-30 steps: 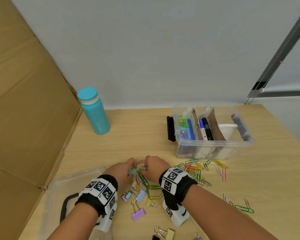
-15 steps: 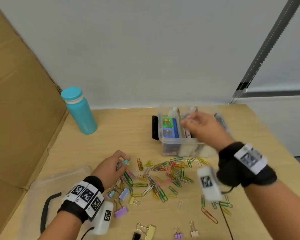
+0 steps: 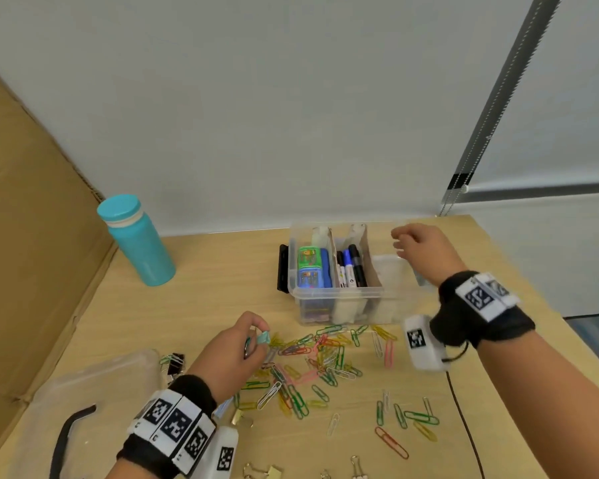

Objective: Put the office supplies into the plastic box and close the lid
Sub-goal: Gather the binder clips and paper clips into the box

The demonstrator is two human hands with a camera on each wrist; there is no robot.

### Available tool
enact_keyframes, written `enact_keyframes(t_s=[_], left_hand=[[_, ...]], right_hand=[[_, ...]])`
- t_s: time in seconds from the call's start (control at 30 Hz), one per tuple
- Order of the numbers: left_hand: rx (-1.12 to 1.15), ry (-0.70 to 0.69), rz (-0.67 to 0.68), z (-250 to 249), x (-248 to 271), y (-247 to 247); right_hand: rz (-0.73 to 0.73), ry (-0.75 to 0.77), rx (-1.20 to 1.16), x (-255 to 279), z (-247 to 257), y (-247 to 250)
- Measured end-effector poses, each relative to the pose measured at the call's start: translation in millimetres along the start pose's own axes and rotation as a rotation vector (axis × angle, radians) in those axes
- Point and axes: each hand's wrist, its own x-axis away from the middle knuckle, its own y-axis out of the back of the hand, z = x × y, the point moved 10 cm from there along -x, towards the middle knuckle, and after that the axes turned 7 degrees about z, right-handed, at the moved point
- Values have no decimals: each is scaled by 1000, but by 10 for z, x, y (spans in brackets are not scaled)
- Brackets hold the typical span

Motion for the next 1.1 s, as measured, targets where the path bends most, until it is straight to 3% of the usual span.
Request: enact_keyframes(t_s=[0.1,0.2,0.33,0.5,0.67,0.77,0.87,0.97,1.1], left_hand=[[-13,-88,-26,-445,-24,71],[-150,-165,-26,-1064,-236,107],[-374,-214,-35,-1857,-896,33],[-500,-67,44,-2154,-1882,-247],[-553,74,114,-2086,-2280,-461],[-634,109,199,-2017,-2325,-548],[-545,86,180,-2031,-2203,-448],[-388,-43,50,-2066,-1822,-239],[-36,-166,-307,-1714,-974,319]], right_hand=[[-178,157,171,390,-12,126],[-122,180,399,502,-237,-106],[-148,156,338,488,-407,-228],[-169,141,365,528,-395,-229],[-157,140,383,533,-353,-212],[-143,135,394,527,-358,-218],[-142,131,394,518,-373,-220],[-150,121,395,519,-392,-222],[-165,142,384,547,-379,-202]])
